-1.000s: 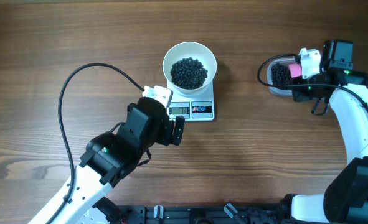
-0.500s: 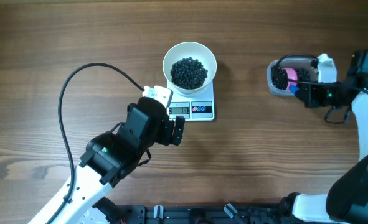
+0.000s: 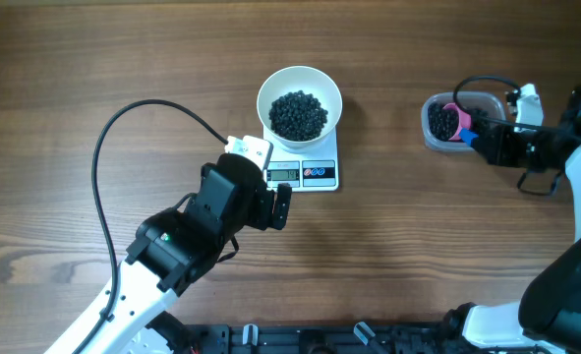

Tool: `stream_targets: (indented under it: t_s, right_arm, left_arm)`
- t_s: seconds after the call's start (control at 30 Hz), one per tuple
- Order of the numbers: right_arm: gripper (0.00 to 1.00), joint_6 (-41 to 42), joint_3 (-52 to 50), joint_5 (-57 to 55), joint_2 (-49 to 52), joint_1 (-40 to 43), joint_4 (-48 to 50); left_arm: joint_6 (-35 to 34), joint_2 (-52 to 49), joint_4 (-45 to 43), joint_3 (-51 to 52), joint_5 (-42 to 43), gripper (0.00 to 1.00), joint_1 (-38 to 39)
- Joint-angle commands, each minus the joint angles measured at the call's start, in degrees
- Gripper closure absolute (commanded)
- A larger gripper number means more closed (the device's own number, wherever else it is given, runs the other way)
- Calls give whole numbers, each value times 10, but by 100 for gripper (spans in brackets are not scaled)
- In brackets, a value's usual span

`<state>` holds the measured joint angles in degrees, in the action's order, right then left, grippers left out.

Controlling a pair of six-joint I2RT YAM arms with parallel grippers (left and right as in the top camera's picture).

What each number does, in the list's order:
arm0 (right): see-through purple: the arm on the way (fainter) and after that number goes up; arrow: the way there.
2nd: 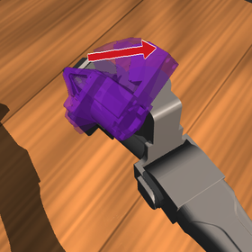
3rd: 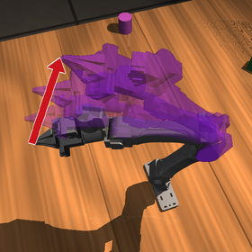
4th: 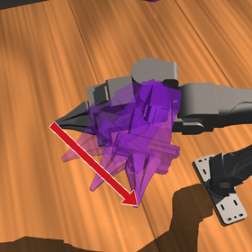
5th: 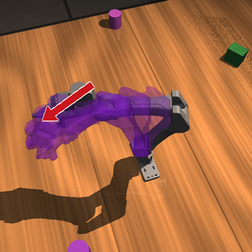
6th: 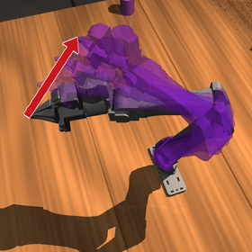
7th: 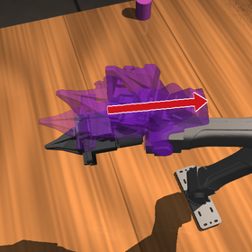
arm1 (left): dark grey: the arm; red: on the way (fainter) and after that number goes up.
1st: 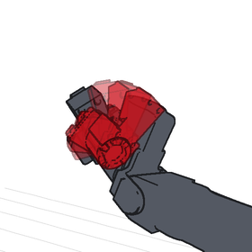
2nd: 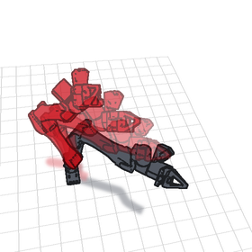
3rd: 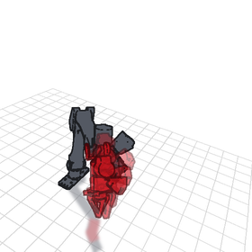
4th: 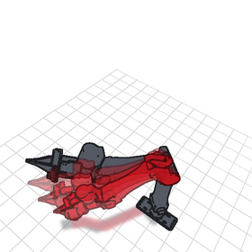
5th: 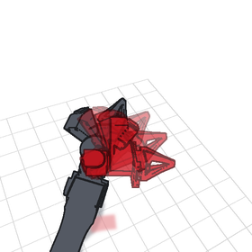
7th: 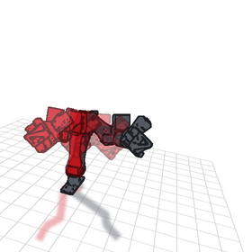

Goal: Scoop item into bowl and weigh 150g on scale
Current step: 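Dip the pink scoop into the black beans and lift it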

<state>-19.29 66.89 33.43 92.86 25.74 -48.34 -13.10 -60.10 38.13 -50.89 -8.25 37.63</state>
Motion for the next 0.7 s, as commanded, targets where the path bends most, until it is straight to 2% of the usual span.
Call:
stream_targets:
  t_s: [0.0, 0.17, 0.43, 0.53, 0.67]
  right_arm:
    - [96, 34, 2, 70, 11, 28, 4]
    - [96, 63, 2, 93, 11, 67, 1]
    - [96, 105, 2, 226, 11, 131, 0]
    - [95, 105, 2, 234, 11, 149, -3]
    - [96, 104, 2, 351, 11, 169, -3]
  left_arm:
    - [9, 1, -2, -1, 3, 0, -3]
    - [9, 1, -2, -1, 3, 0, -3]
    - [9, 1, -2, -1, 3, 0, -3]
    - [9, 1, -2, -1, 3, 0, -3]
    - [9, 1, -2, -1, 3, 0, -3]
